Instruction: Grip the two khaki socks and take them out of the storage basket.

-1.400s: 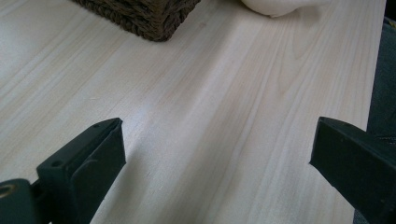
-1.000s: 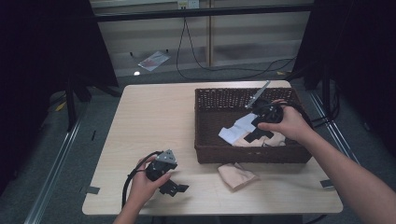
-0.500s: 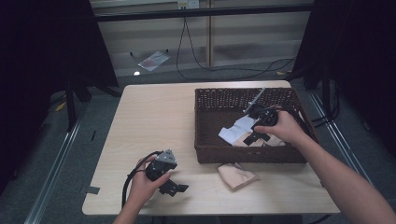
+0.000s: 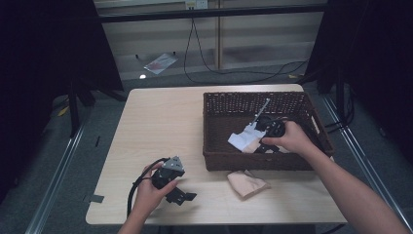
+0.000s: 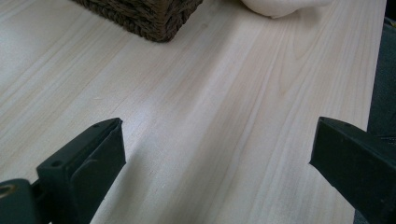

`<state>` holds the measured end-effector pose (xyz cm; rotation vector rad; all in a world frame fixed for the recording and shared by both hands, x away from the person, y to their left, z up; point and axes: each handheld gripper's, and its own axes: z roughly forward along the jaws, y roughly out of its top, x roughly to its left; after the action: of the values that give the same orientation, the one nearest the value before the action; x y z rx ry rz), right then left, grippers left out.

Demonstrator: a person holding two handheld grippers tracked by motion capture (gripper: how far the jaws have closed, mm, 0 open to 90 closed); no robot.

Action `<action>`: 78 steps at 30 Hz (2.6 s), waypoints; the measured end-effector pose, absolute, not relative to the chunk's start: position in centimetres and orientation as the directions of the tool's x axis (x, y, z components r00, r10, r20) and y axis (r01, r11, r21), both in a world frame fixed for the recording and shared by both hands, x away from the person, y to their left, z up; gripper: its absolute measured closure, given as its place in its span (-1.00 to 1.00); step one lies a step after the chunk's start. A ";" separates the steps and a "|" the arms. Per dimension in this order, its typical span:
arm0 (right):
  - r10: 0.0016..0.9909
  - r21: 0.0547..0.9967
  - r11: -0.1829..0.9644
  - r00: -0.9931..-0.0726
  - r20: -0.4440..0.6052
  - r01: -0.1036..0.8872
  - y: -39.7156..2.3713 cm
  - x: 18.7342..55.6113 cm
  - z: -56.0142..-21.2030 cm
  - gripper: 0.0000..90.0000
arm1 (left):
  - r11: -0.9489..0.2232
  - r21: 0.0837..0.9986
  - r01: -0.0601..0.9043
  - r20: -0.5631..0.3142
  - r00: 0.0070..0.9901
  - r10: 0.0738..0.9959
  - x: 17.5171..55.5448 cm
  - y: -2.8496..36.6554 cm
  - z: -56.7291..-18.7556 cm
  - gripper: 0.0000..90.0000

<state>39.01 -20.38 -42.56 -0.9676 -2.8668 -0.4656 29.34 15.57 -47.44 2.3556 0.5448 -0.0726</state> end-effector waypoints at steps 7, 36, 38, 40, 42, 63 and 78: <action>0.561 0.237 0.770 -0.805 0.193 0.593 -20.3 38.9 -43.2 0.56 | -0.664 0.633 0.397 -0.196 0.913 0.359 29.4 15.6 -47.4 -0.94; 0.558 0.330 0.717 -0.790 0.255 0.614 -23.2 38.1 -37.5 0.97 | -0.669 0.631 0.392 -0.188 0.914 0.359 29.4 15.5 -47.4 -0.94; 0.562 0.328 0.716 -0.787 0.255 0.617 -23.5 38.1 -36.8 0.97 | -0.667 0.632 0.395 -0.190 0.913 0.361 29.3 15.5 -47.4 -0.94; 0.562 0.338 0.708 -0.785 0.261 0.620 -23.8 38.1 -36.2 0.97 | -0.658 0.637 0.401 -0.194 0.910 0.366 29.3 15.5 -47.4 -0.94; 0.566 0.348 0.699 -0.781 0.264 0.625 -24.0 38.1 -35.5 0.97 | -0.658 0.638 0.401 -0.194 0.910 0.366 29.3 15.5 -47.4 -0.94; 0.559 0.377 0.689 -0.785 0.268 0.619 -25.3 38.1 -30.1 0.97 | -0.664 0.629 0.404 -0.193 0.909 0.371 29.3 15.5 -47.4 -0.94; 0.522 0.413 0.706 -0.817 0.246 0.576 -25.2 36.5 -26.8 0.97 | -0.652 0.641 0.405 -0.199 0.908 0.368 29.2 15.3 -47.5 -0.94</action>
<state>36.49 -25.22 -26.81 -0.9032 -2.7979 -0.7337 29.24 15.31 -47.52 2.3437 0.5484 -0.0666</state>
